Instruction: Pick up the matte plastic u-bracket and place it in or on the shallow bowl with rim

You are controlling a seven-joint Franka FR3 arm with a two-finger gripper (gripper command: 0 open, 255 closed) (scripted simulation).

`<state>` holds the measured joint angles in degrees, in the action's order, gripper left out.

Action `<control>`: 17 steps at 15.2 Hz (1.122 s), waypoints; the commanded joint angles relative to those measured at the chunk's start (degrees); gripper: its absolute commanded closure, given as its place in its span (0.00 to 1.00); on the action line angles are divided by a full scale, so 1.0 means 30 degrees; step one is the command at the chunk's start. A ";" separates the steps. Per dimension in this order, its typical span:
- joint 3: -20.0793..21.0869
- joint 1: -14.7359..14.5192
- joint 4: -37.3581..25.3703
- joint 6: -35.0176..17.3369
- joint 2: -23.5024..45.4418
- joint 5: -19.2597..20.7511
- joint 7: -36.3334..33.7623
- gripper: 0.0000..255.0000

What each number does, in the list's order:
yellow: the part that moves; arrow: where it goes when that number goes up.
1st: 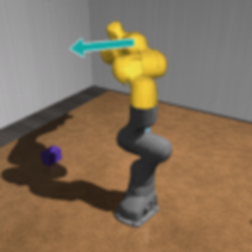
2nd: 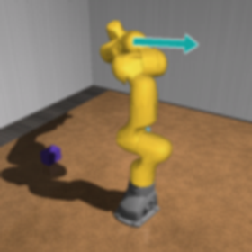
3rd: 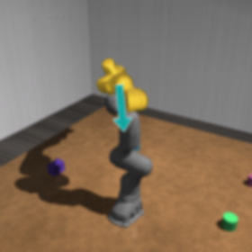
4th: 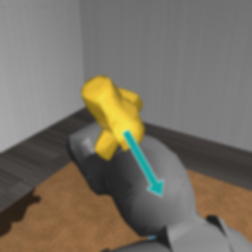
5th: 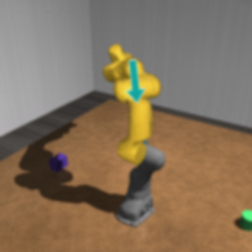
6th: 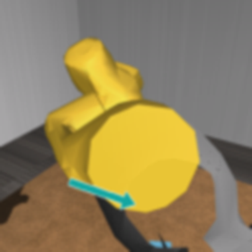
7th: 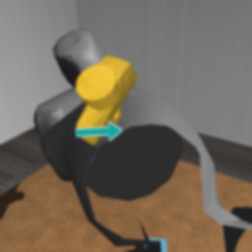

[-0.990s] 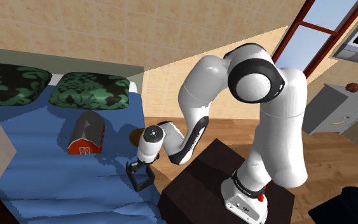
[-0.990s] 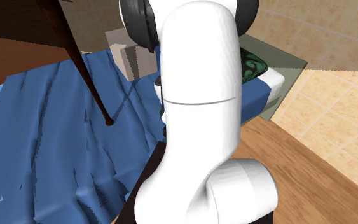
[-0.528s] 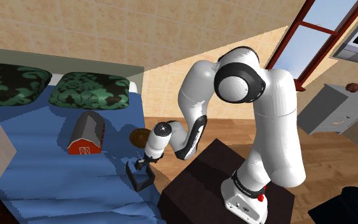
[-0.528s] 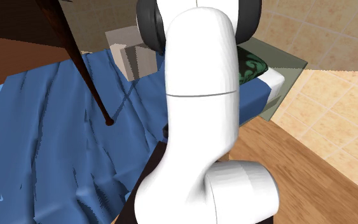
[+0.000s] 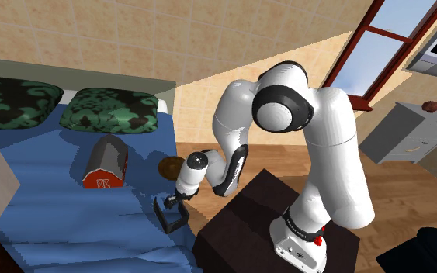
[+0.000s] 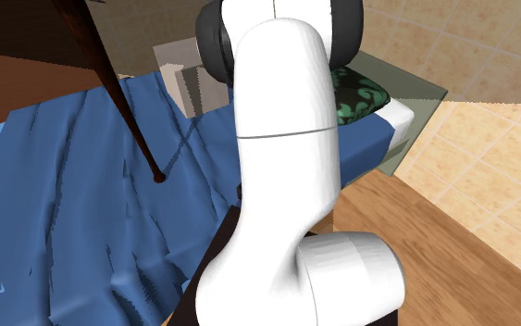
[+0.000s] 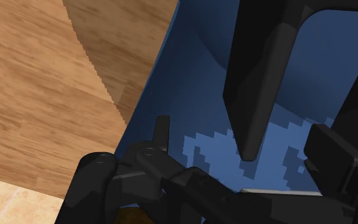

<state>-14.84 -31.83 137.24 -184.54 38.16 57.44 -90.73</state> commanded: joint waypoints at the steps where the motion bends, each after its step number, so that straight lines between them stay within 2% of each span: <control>1: -0.0009 -0.0010 -0.0008 -0.0009 0.0013 0.0000 -0.0005 0.00; 2: -0.0009 -0.0010 -0.0008 -0.0009 0.0013 0.0000 -0.0005 0.00; 3: -0.0008 -0.0008 -0.0008 -0.0008 0.0012 0.0000 -0.0005 1.00; 12: -0.0009 -0.0009 -0.0008 -0.0009 0.0012 0.0000 -0.0005 1.00; 17: 0.1621 0.1681 0.0892 0.1374 -0.1859 -0.0350 0.1057 1.00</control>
<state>-11.01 -27.88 139.24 -181.28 33.87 56.66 -88.32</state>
